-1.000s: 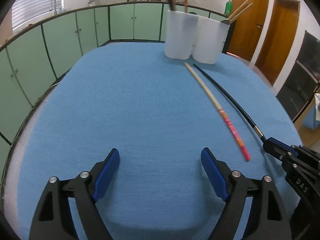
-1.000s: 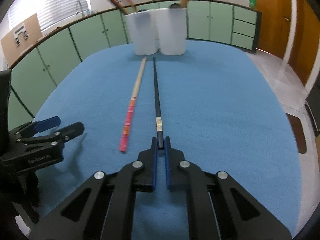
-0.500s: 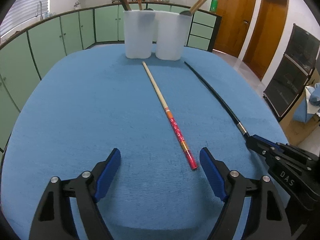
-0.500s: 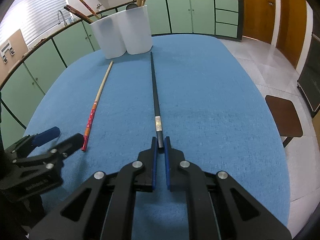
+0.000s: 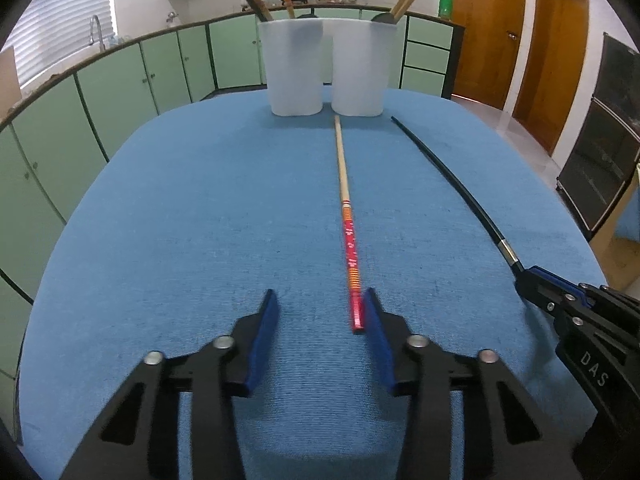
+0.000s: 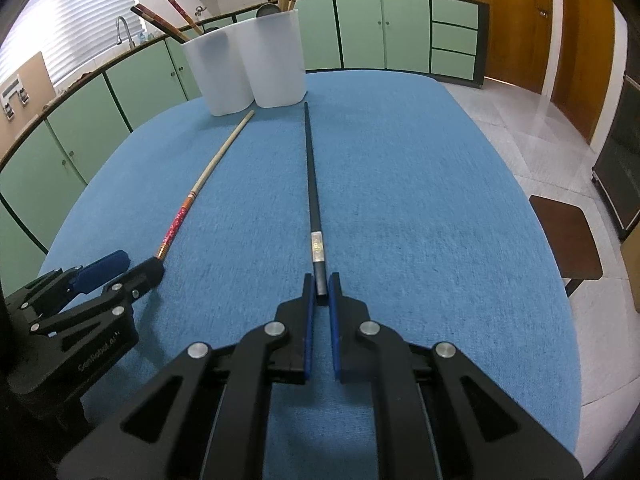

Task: Organize utensils
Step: 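Grasp the red-patterned chopstick by its tip with the left tool, then lift both chopsticks, drop them into the white holder and open both tools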

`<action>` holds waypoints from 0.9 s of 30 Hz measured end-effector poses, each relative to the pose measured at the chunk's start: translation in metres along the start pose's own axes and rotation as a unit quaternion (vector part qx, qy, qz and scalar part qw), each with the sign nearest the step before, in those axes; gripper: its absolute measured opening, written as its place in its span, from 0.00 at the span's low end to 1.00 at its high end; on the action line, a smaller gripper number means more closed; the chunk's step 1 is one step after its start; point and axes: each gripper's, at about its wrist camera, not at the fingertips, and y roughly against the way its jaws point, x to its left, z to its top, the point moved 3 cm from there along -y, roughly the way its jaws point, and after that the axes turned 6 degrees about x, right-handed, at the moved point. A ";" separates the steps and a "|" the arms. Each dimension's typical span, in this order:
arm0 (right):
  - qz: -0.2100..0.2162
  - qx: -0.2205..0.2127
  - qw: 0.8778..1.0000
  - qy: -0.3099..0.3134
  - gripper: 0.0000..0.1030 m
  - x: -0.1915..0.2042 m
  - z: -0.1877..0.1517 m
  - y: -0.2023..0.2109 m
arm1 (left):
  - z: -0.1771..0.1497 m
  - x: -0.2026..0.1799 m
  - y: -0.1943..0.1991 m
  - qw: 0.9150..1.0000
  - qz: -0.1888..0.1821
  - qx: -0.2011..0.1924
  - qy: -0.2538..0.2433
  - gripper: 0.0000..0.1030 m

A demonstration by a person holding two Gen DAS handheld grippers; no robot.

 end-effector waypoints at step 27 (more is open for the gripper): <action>0.018 -0.047 0.999 0.005 0.06 0.000 0.010 0.038 | 0.010 0.022 0.046 0.999 -0.018 -0.047 -0.001 0.05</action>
